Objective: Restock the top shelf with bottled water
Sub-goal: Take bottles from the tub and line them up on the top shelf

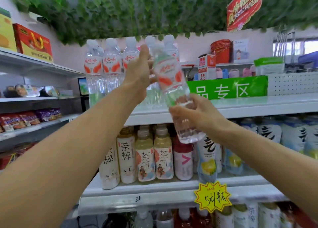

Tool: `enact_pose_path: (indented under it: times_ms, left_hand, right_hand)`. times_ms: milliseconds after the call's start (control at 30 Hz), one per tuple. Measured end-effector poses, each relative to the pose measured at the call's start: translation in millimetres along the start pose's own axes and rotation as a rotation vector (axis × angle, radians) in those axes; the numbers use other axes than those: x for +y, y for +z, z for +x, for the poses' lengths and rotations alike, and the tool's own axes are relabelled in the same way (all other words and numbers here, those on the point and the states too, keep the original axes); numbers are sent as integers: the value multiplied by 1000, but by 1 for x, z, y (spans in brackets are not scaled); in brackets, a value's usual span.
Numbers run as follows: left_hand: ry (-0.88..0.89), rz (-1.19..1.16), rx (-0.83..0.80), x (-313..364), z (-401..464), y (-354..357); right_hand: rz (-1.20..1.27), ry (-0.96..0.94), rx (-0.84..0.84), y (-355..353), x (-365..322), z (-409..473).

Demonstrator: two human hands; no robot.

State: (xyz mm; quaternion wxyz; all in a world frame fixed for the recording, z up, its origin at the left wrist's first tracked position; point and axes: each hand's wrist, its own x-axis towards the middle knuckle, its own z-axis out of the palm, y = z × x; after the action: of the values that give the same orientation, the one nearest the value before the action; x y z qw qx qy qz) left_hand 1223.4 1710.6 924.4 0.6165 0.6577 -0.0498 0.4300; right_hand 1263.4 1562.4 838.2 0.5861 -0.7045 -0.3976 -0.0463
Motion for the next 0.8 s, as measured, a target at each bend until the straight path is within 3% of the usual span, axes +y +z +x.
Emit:
enact_pose_path:
  times_ms: [67,167,233,300,467,733,800]
  left_hand:
    - [95,203,-35,-11,5,0]
    - [346,701,-152,-46,8,-3]
    - [571,1046,-206,-67,13,-1]
    - [672,1249,-226,-82,22,4]
    - [650,1421,-167,-109,31,16]
    - [706,1342,-98,-128,34,10]
    - [837,1396,-72,-125,37,8]
  right_hand:
    - [40,-31,96,-14,-4,14]
    - [90,-52,206,-36,-7,45]
    - [84,-26,245,-49,-5,69]
    - [53,21,272,-57,5,90]
    - [36,89,300,-50,35,119]
    - [-66,65,194,-54,57,136]
    - [-127,40,228,-53,66,140]
